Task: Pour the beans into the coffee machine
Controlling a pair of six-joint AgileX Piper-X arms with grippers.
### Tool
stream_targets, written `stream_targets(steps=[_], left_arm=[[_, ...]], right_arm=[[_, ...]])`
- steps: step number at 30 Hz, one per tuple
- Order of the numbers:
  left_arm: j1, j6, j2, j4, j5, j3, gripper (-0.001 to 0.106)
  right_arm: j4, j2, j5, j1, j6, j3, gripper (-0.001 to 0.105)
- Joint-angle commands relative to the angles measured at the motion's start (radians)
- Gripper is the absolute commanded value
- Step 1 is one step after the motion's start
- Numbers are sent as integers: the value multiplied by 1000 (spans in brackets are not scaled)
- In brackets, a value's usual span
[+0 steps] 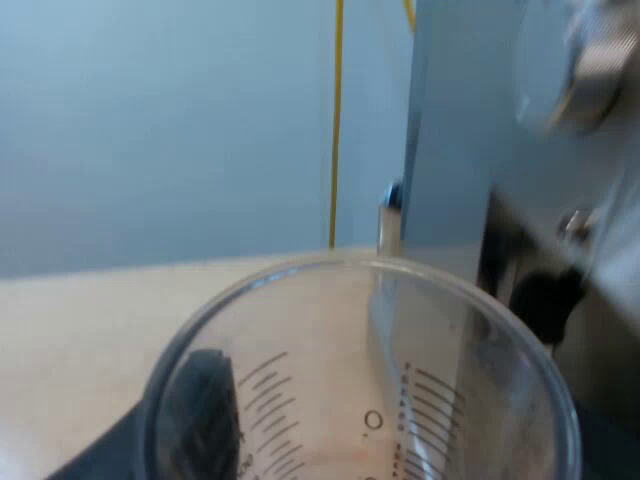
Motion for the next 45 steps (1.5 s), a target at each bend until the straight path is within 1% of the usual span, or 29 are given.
stream_targets(steps=[1, 2, 3, 4, 5, 6, 8, 12, 15, 16, 17, 18, 19, 22, 23, 25, 29, 31, 33, 38, 43, 45], left_arm=[[-4, -15, -40, 37, -8, -18, 40], [-4, -11, -111, 154, -18, -54, 40], [-4, -10, -117, 161, -18, -57, 40], [-4, -4, -125, 191, -18, -69, 40], [-4, 17, -141, 249, -18, -95, 40], [-4, 24, -148, 290, -18, -114, 40], [-4, 39, -152, 373, -18, -156, 40], [-4, 39, -152, 472, -18, -232, 40], [-4, 40, -152, 497, -18, -273, 40], [-4, 42, -152, 513, -18, -299, 40], [-4, 46, -152, 521, -18, -316, 40], [-4, 47, -152, 523, -16, -326, 40], [-4, 55, -152, 528, -3, -340, 40], [-4, 66, -152, 547, 46, -381, 40], [-4, 66, -152, 559, 50, -396, 40], [-4, 66, -152, 581, 46, -418, 40], [-4, 66, -152, 633, 46, -476, 40], [-4, 66, -152, 634, 46, -500, 40], [-4, 64, -152, 634, 46, -519, 40], [-4, 64, -152, 634, 44, -557, 40], [-27, 64, -152, 632, 44, -558, 40], [-55, 64, -152, 632, 44, -558, 40]], right_arm=[[-33, -2, 6, 2, -11, -12, 62], [-62, -4, 6, 2, 2, -12, 62], [-67, -4, 6, 2, 9, -12, 62], [-82, -4, 22, 2, 38, -12, 62], [-92, -4, 38, 2, 73, -14, 62], [-90, -4, 50, 2, 94, -22, 62], [-91, -4, 53, 2, 96, -25, 62], [-44, -4, 57, 2, 97, -97, 62], [-10, -4, 84, 2, 95, -144, 62], [6, -4, 96, 2, 95, -156, 62], [32, -4, 113, 2, 95, -183, 62], [32, -4, 116, 2, 95, -188, 62], [82, -4, 137, 2, 93, -235, 62], [142, -4, 147, 2, 94, -293, 62], [164, -4, 147, 2, 86, -313, 62], [194, -4, 147, 2, 67, -338, 62], [253, -4, 178, 2, 65, -399, 62], [270, -4, 182, 2, 61, -426, 62], [285, -2, 188, 2, 47, -448, 62], [288, -2, 214, 2, 40, -498, 62], [248, -2, 214, 2, 40, -504, 62], [232, 4, 214, 2, 13, -504, 62]])
